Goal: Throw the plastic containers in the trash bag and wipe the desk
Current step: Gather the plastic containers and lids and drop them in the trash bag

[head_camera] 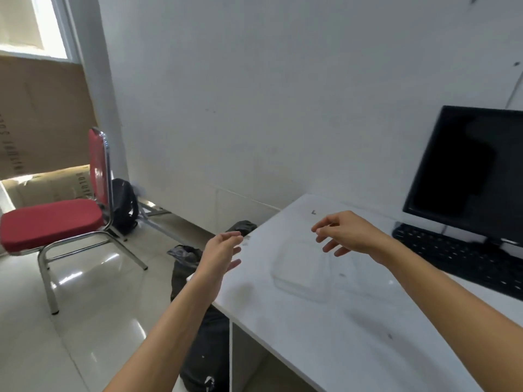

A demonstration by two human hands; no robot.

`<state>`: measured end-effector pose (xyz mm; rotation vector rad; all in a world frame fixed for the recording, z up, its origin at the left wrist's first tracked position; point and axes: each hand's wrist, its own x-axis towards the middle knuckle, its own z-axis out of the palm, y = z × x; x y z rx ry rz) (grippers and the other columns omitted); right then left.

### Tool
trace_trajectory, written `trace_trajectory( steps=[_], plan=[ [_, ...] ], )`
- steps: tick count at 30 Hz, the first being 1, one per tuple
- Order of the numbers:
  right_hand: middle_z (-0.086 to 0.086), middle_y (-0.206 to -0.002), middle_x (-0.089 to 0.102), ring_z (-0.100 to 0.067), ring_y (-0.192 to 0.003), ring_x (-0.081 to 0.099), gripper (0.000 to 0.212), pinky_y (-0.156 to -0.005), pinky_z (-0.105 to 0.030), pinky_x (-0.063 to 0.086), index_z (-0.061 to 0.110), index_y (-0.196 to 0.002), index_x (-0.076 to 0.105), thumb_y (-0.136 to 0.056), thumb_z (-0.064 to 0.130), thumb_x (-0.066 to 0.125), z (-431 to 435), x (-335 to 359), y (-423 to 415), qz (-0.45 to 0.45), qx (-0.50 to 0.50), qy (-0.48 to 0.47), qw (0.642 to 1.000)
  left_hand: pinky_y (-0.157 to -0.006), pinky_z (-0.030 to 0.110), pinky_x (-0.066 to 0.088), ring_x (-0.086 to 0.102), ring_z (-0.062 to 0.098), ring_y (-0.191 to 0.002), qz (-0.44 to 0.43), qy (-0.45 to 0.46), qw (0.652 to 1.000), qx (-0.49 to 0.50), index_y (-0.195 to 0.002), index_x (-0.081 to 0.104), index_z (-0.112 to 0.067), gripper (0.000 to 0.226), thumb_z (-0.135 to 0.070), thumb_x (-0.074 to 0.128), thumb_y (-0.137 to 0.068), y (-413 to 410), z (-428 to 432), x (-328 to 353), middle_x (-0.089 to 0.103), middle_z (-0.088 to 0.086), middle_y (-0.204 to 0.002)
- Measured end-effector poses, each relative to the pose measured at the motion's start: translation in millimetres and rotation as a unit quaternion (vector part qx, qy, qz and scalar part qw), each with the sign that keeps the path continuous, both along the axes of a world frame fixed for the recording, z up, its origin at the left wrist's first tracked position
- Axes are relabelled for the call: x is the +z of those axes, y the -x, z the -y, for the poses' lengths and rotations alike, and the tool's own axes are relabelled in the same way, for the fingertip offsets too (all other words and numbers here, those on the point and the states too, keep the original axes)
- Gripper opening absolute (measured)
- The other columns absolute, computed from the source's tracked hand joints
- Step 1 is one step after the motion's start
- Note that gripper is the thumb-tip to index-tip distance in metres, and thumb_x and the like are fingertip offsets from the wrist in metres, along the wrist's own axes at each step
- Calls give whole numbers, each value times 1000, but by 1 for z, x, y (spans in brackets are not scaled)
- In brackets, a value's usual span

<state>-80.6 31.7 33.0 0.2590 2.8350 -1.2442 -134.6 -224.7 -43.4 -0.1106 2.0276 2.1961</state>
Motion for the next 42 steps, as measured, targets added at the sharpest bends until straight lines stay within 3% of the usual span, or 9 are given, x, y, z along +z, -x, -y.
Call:
trace_trajectory(
  steps=[10, 16, 18, 21, 24, 29, 33, 37, 42],
  plan=[
    [-6, -110, 72, -19, -81, 75, 25, -73, -34, 61, 12, -120, 66, -98, 20, 57, -41, -26, -53, 41, -45, 99, 993, -103, 46, 48, 53, 19, -112, 28, 59, 998, -13, -135, 51, -10, 43, -24, 61, -96, -11, -56, -16, 51, 3, -137],
    [-10, -145, 51, -22, -88, 75, 63, -64, -29, 61, 5, -154, 31, -99, 22, 57, -12, -61, -45, 52, -45, 173, 982, -113, 42, 36, 46, 31, -136, 23, 164, 986, -3, -151, 36, -12, 64, -33, 58, -95, 0, -77, -26, 45, 7, -151],
    [-12, -136, 56, -18, -78, 73, 58, -65, -31, 60, 2, -150, 36, -100, 24, 55, -7, -69, -40, 56, -48, 173, 982, -105, 34, 36, 48, 28, -132, 7, 191, 981, -26, -150, 39, -9, 59, -25, 58, -96, 2, -83, -30, 49, 8, -146],
    [-12, -118, 64, -18, -74, 72, 44, -72, -35, 61, 0, -136, 52, -102, 27, 53, -4, -76, -33, 59, -57, 194, 978, -82, 30, 39, 53, 23, -102, -15, 211, 976, -48, -127, 57, -12, 32, -13, 58, -94, 5, -87, -35, 58, 7, -124],
    [-11, -108, 67, -19, -72, 73, 37, -68, -33, 62, 5, -127, 54, -101, 30, 53, -7, -80, -28, 39, -85, 212, 973, -80, 36, 48, 55, 21, -86, -4, 158, 987, -31, -113, 56, -12, 21, -11, 62, -93, 5, -88, -36, 63, 12, -121],
    [-11, -97, 66, -21, -74, 75, 19, -65, -33, 63, 12, -113, 51, -98, 23, 57, -19, -81, -29, -10, -126, 230, 965, -86, 42, 57, 67, 25, -113, 14, -60, 997, -53, -96, 50, -8, 23, -27, 64, -96, -13, -98, -32, 62, 12, -111],
    [-11, -96, 66, -20, -75, 75, 15, -67, -32, 63, 15, -110, 52, -97, 19, 58, -31, -79, -33, -52, -106, 228, 966, -74, 42, 63, 70, 31, -106, 77, -200, 976, -41, -137, 41, -11, 50, -36, 58, -98, -16, -118, -25, 47, 9, -134],
    [-10, -94, 67, -20, -72, 74, 15, -62, -31, 60, 13, -111, 56, -98, 21, 59, -53, -66, -39, -68, -90, 212, 971, -61, 44, 63, 72, 37, -103, 72, -215, 963, -146, -146, 39, -11, 56, -42, 48, -100, -14, -137, -25, 63, 10, -134],
    [-10, -89, 62, -18, -63, 67, 11, -50, -28, 57, 6, -101, 65, -100, 13, 56, -124, -39, -33, -121, -182, 303, 928, -58, 38, 62, 75, 31, -99, 22, -181, 975, -123, -141, 43, -16, 46, -39, 48, -102, -5, -163, -27, 71, 8, -125]
  ],
)
